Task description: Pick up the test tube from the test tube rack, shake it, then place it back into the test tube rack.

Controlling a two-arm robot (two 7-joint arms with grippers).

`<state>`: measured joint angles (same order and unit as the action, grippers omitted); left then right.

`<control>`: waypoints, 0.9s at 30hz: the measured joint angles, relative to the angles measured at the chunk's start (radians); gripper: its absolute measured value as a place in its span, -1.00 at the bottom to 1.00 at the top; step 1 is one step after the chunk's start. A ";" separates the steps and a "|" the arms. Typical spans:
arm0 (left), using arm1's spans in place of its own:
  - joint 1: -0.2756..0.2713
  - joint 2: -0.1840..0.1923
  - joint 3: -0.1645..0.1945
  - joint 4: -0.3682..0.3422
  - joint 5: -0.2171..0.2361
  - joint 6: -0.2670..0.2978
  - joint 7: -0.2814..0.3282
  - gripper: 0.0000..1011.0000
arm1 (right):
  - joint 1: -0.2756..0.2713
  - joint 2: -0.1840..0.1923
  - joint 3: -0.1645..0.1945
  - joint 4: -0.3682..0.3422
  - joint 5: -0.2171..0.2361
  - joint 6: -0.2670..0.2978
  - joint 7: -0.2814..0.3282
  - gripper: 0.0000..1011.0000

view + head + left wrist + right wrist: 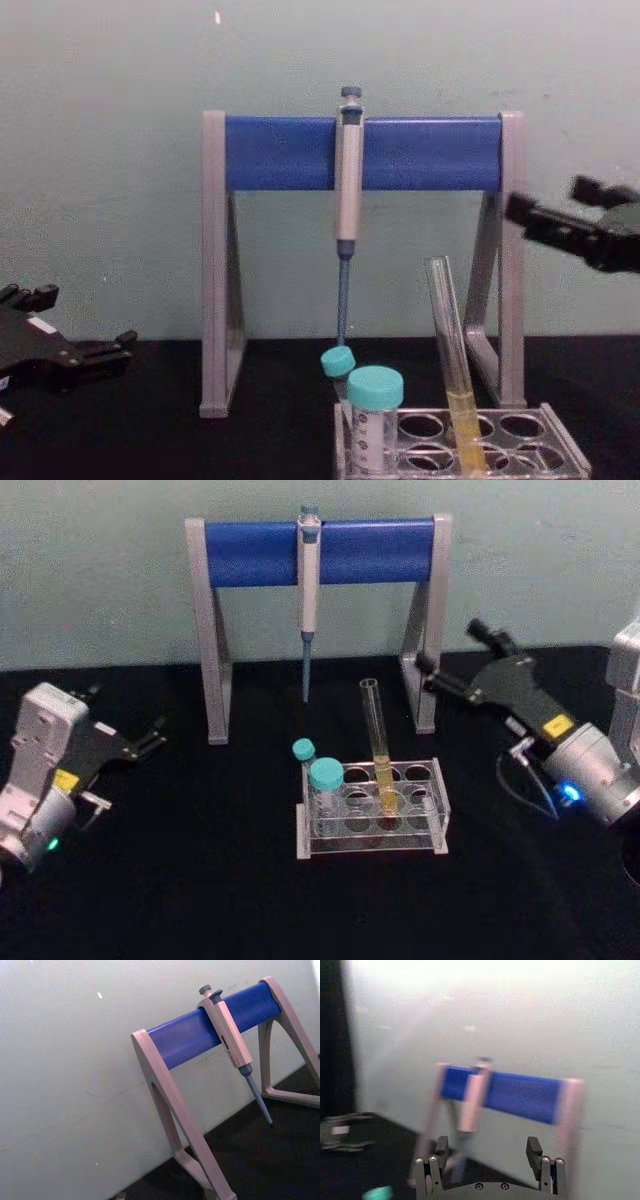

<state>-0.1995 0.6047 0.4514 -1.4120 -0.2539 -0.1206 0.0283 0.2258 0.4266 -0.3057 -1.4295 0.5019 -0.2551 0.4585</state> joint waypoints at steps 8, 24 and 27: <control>0.000 0.000 0.000 0.000 0.000 0.000 0.000 0.98 | -0.028 -0.027 0.035 -0.017 -0.177 0.095 -0.267 0.98; 0.000 0.000 0.000 0.000 0.000 0.000 0.000 0.98 | -0.047 -0.063 0.031 0.078 -0.297 0.296 -0.394 0.98; 0.000 0.000 0.000 0.000 0.000 0.000 0.000 0.98 | -0.047 -0.062 0.031 0.077 -0.297 0.295 -0.393 0.98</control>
<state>-0.1995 0.6047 0.4514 -1.4120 -0.2539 -0.1205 0.0283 0.1788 0.3647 -0.2743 -1.3528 0.2053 0.0398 0.0655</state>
